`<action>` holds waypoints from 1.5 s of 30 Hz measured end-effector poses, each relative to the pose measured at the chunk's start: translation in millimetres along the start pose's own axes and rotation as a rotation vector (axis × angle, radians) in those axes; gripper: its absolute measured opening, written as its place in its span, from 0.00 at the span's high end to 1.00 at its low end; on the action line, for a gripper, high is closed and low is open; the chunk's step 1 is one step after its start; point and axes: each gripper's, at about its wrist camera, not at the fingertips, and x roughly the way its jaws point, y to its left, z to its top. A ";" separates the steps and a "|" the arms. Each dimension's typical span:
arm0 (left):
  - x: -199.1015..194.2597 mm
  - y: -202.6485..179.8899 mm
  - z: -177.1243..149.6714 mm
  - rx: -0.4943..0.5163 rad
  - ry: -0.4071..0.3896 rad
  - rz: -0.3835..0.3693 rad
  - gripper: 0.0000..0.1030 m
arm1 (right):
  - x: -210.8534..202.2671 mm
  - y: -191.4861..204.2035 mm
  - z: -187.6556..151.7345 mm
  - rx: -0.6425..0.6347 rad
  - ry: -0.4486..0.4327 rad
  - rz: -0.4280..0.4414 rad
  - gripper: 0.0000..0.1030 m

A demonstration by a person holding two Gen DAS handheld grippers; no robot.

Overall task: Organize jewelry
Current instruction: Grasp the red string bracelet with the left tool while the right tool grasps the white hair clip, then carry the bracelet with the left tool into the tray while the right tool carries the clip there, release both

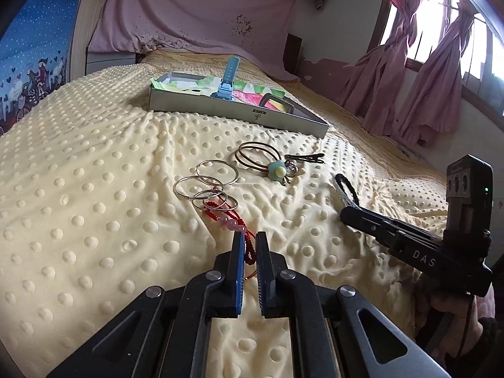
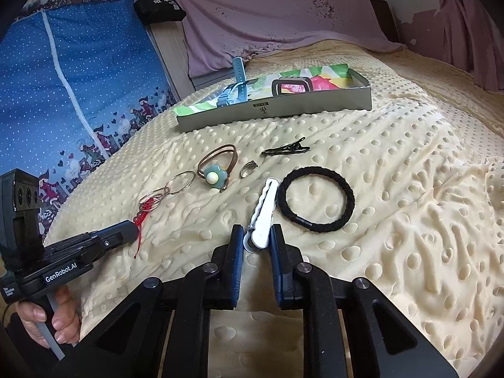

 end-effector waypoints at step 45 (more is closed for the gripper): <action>169.9 -17.7 209.2 -0.033 -0.131 -0.061 0.94 | 67.5 -69.8 180.4 -0.064 -0.135 -0.084 0.86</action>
